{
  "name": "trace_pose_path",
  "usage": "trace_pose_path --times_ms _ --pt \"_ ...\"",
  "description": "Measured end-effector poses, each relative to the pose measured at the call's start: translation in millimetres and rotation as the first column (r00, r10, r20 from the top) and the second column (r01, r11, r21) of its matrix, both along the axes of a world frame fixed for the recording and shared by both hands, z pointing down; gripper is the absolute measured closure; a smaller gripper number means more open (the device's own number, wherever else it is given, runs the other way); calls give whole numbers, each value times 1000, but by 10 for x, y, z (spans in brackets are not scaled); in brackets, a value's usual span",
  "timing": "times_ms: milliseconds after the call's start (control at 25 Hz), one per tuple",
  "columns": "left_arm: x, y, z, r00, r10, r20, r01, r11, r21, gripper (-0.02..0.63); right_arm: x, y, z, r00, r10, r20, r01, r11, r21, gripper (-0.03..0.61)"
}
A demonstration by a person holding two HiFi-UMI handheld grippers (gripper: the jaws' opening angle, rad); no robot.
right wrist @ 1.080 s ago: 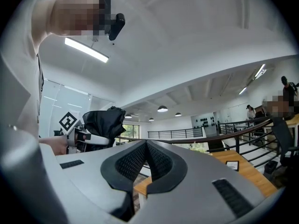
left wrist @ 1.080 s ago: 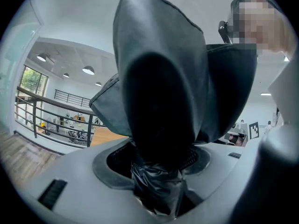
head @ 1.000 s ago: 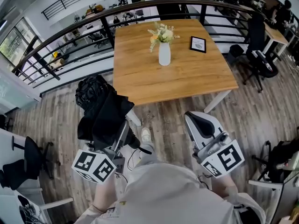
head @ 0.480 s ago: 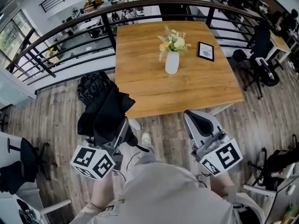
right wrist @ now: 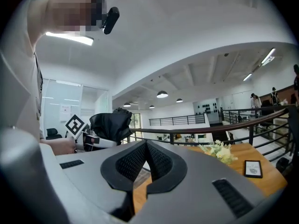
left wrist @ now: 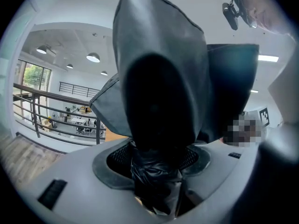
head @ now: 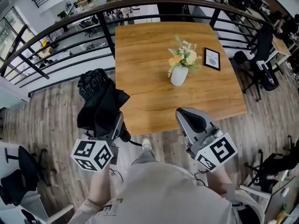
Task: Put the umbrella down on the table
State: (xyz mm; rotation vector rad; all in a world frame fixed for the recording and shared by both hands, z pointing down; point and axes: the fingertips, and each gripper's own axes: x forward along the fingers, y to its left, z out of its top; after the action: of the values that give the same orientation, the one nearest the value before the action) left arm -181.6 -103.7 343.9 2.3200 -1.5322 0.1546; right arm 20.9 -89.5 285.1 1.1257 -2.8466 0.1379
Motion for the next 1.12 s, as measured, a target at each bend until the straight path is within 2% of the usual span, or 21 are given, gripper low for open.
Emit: trace_pose_path --times_ms 280,560,680,880,1120 --pt "-199 -754 530 1000 26 -14 -27 992 -123 359 -475 -786 62 996 -81 46 83 995 -47 552" --pt "-491 -1241 808 998 57 -29 -61 977 -203 357 -823 -1361 76 997 -55 -51 55 998 -7 552" --pt "-525 -1364 962 998 47 -36 -54 972 -229 357 -876 -1474 239 995 -44 -84 42 999 -21 552" --pt "-440 -1539 1228 999 45 -21 -49 958 -282 357 -790 -1640 507 997 -40 -71 34 996 -81 552" --pt "-354 -1788 1700 999 33 9 -27 926 -377 357 -716 -1880 853 995 -72 -62 62 986 -157 552"
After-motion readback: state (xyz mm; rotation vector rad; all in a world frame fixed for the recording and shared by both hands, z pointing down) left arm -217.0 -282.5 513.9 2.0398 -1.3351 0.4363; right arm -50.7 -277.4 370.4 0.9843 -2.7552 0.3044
